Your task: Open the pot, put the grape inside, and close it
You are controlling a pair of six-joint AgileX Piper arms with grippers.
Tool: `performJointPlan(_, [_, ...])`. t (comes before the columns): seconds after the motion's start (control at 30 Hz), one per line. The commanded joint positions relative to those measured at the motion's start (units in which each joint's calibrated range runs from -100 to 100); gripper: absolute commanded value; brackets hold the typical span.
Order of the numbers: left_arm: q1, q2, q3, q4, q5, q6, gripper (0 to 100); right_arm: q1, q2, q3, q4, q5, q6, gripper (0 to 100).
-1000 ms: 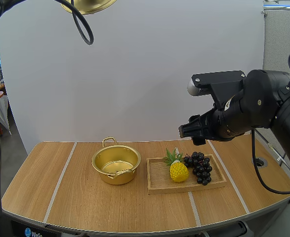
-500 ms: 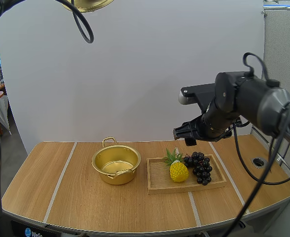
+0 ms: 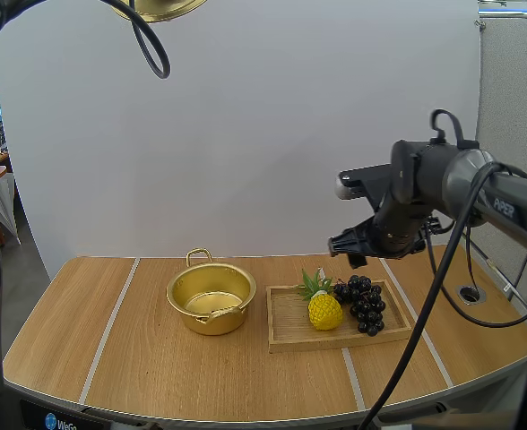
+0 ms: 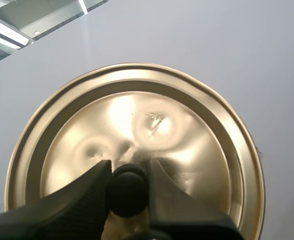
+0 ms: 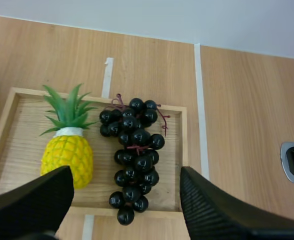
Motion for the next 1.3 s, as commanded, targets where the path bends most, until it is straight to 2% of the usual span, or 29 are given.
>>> performJointPlan(0.0, [-0.16,-0.45,-0.54,0.00,-1.95,-0.41,0,-6.91,4.72,-0.41,11.79,-2.68,-14.30,100])
performJointPlan(0.1, [-0.16,-0.45,-0.54,0.00,-1.95,-0.41,0,-8.64,7.22,-0.41,15.94,-3.03,-18.72,100])
performJointPlan(0.3, [-0.16,-0.45,-0.54,0.00,-1.95,-0.41,0,-9.40,11.59,-0.41,15.95,-5.93,-22.20,100])
performJointPlan(0.97, [-0.16,-0.45,-0.54,0.00,-1.95,-0.41,0,-9.40,18.16,-0.41,17.20,-13.40,-23.90,100])
performJointPlan(1.17, [-0.16,-0.45,-0.54,0.00,-1.95,-0.41,0,-9.40,20.91,-0.41,18.01,-14.99,-25.36,100])
performJointPlan(1.27, [-0.16,-0.45,-0.54,0.00,-1.95,-0.41,0,-9.40,21.91,-0.41,20.27,-15.57,-28.12,100])
